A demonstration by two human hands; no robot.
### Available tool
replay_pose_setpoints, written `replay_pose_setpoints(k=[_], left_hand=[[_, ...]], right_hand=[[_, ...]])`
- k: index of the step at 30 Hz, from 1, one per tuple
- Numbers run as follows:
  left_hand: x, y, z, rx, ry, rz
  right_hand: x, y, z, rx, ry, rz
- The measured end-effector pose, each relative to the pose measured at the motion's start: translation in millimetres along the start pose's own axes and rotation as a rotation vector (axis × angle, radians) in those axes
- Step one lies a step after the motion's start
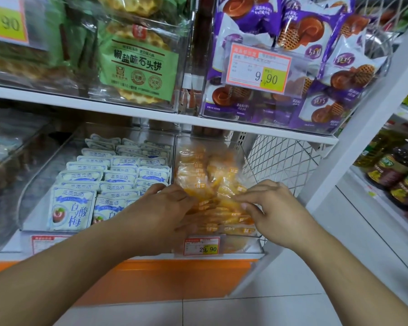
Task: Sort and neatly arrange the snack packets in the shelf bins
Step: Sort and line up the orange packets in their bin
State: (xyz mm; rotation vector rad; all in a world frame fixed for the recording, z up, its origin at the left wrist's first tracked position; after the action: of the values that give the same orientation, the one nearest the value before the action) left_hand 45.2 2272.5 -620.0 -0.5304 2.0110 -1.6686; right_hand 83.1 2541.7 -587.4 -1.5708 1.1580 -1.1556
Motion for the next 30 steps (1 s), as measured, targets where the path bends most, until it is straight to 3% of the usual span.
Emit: replay_pose_setpoints(k=[4, 8, 14, 20, 25, 30], left_hand=[[1, 2, 0, -0.022, 0.009, 0.009], [2, 4, 0, -0.027, 0.013, 0.017], [0, 2, -1, -0.036, 0.01, 0.036], [2, 3, -1, -0.065, 0.03, 0.053], [2, 4, -1, -0.063, 0.03, 0.048], [1, 4, -3, -0.049, 0.026, 0.032]], right_hand=[[6, 2, 1, 0.146, 0.028, 0.148], [7, 0, 0, 0.224, 0.087, 0.131], [1, -1, -10, -0.036, 0.122, -0.032], [5, 19, -30, 0.202, 0.203, 0.045], [-4, 15, -31, 0.141, 0.244, -0.181], [-5, 14, -25, 0.116, 0.182, -0.143]])
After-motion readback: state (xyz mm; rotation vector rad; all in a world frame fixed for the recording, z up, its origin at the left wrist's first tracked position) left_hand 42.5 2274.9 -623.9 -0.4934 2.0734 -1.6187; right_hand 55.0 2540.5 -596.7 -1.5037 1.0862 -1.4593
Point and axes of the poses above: each hand's wrist, its own z-axis away from the middle knuckle, its own y-axis out of the palm, x = y × z, the point moved 1 cm from there along -z, towards the middle knuckle, and after that the axes turned 9 degrees about y, right-handed, at the moved point
